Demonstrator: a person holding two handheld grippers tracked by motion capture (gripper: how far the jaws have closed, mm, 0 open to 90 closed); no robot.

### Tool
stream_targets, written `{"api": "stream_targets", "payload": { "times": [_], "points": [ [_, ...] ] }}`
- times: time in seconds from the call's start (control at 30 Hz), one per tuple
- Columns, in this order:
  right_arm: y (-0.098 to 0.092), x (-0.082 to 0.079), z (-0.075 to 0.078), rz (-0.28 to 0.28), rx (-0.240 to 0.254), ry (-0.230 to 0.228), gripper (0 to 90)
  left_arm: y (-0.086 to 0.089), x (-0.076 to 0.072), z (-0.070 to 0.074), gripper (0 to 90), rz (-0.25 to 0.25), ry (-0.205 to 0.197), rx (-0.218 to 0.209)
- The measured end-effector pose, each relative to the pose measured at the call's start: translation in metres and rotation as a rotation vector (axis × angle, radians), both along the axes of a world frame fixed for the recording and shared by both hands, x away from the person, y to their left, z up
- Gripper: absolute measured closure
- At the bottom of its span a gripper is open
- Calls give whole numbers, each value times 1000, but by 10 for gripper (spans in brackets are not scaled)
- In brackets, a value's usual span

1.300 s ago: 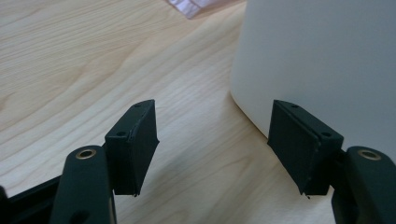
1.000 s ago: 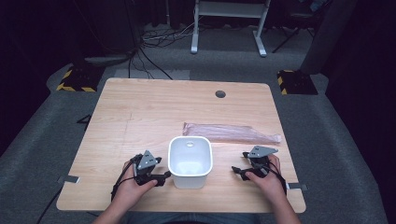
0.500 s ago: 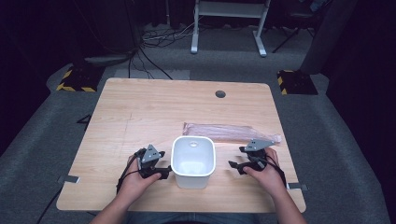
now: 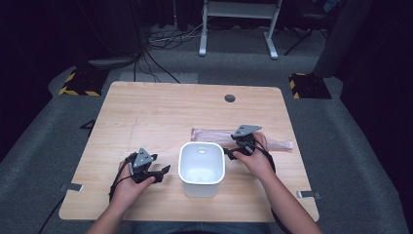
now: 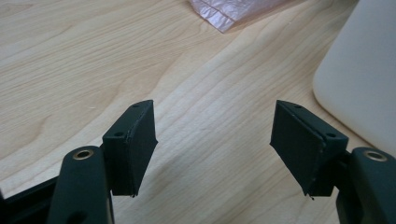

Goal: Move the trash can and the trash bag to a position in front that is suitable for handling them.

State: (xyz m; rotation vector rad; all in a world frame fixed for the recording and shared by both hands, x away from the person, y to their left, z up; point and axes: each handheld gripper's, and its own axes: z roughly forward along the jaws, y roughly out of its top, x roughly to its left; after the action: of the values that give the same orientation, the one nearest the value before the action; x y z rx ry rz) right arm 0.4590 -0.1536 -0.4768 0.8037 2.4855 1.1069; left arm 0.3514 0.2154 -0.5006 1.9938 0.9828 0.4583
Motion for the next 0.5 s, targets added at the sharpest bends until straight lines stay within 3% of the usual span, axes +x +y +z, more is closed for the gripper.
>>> {"api": "stream_targets", "payload": {
  "times": [0.1,0.2,0.33,0.5],
  "points": [
    [8,10,-6,-6,-4,10,258,2,0,-1,311,4,11,-16],
    [10,16,-14,-4,7,50,254,4,0,-1,311,6,13,-21],
    [-2,10,-22,-5,-16,89,256,5,0,-1,310,4,12,-18],
    [-21,-1,-20,-7,-36,98,254,3,0,-1,310,0,9,-5]
  ]
}}
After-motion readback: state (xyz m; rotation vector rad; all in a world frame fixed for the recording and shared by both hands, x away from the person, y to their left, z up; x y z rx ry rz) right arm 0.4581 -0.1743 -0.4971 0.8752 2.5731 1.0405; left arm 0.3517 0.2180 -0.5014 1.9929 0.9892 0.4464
